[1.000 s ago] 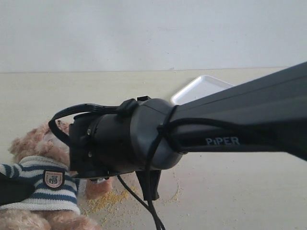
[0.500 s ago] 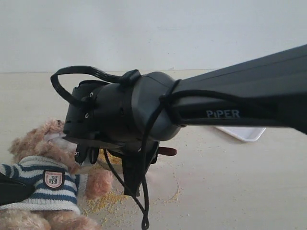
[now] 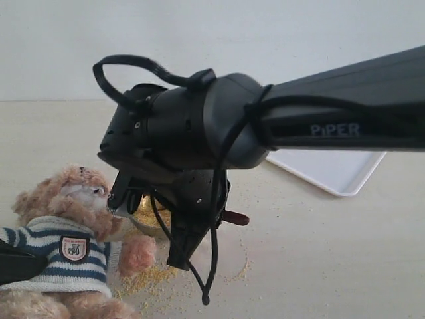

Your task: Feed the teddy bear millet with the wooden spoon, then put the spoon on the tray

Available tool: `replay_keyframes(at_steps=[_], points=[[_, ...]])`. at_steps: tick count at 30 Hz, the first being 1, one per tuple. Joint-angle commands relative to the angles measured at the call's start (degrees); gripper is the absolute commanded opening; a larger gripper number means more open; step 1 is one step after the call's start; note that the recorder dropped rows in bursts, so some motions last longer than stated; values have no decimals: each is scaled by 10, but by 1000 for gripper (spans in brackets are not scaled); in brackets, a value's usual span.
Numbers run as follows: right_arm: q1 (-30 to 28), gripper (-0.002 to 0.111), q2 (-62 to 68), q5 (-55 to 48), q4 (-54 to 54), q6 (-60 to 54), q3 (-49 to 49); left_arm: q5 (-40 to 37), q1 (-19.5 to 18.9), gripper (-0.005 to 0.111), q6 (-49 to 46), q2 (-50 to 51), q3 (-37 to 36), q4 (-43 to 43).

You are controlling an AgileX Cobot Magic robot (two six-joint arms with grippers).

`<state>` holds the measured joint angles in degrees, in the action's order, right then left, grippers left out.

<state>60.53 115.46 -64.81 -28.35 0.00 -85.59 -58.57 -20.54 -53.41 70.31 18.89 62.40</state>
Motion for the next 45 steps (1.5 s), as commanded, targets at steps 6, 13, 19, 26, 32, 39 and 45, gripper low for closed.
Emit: replay_keyframes(at_steps=[6, 13, 19, 26, 32, 39, 45], points=[[-29, 8, -51, -5, 56, 0, -4, -8, -2, 5, -2, 2, 3, 8], [-64, 8, -69, -9, 178, -24, -4, -8, -2, 5, -2, 2, 3, 8], [-96, 8, -89, -11, 291, -57, -3, -8, -2, 5, -2, 2, 3, 8], [-81, 8, -105, -20, 311, -83, -4, -8, -2, 5, -2, 2, 3, 8], [-45, 8, -105, -24, 303, -96, -11, -8, -2, 5, -2, 2, 3, 8], [-15, 8, -109, -23, 260, -96, -66, -8, -2, 5, -2, 2, 3, 8], [1, 8, -96, 21, 177, -95, -71, -8, -2, 5, -2, 2, 3, 8]])
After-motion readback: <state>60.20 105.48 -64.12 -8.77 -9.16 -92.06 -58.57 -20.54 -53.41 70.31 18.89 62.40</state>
